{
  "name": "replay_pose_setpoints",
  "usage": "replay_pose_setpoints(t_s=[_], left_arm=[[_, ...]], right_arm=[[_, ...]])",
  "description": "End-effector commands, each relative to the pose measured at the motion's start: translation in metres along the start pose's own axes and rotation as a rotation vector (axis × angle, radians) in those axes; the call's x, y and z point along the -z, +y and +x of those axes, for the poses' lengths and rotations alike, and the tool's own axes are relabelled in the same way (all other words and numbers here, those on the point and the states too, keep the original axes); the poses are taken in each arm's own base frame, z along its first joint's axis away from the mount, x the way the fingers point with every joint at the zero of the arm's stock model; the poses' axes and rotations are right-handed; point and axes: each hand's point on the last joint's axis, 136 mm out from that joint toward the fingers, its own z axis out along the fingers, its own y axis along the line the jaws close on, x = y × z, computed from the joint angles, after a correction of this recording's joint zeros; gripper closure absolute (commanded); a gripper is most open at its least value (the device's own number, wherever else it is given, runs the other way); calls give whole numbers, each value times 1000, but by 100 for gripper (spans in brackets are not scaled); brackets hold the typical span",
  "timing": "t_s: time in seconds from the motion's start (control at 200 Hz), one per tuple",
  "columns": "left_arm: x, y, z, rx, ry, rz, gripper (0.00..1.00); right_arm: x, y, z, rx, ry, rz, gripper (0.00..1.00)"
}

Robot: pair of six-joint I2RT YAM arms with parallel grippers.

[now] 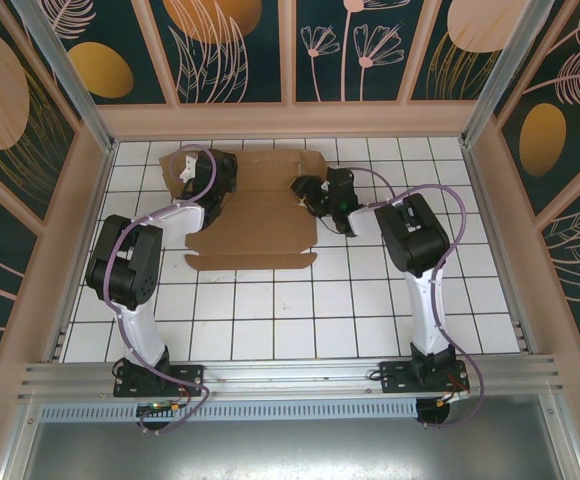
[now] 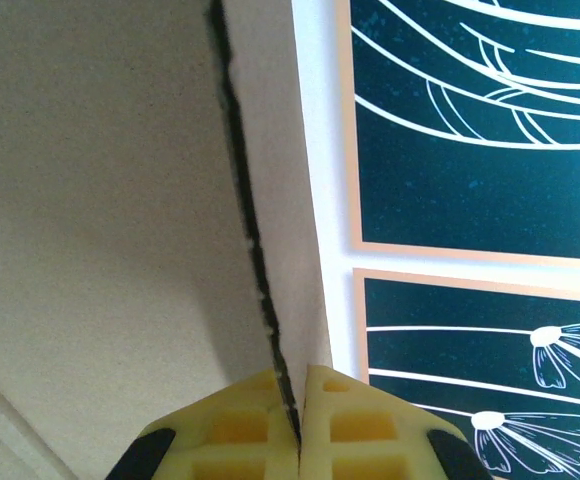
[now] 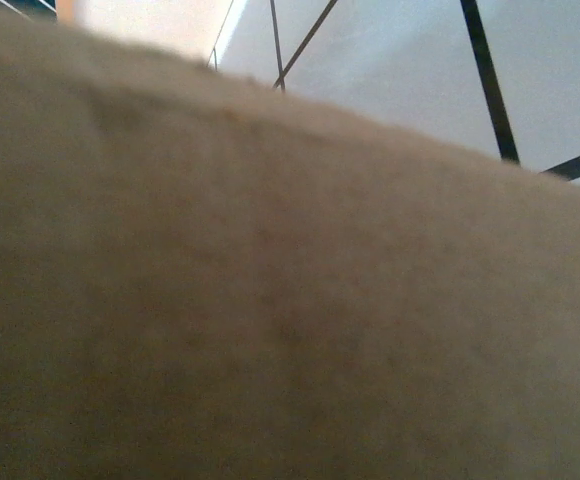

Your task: Fold the paper box

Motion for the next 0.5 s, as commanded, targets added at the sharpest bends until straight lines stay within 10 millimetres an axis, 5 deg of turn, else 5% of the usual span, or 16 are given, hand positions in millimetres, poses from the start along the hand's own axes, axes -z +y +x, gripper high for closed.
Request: replay_pose_setpoints(t_s=[0.0, 0.305, 0.495], left_arm=[[1, 99, -3, -49, 7, -295, 100], [2, 104, -2, -45, 15, -306, 100], [4, 106, -7, -47, -3, -314, 100]], right_arm=[[-12, -2, 8, 2, 30, 1, 46], [-24, -32, 18, -23, 63, 110, 46], [4, 1, 4, 53, 33, 46, 46]])
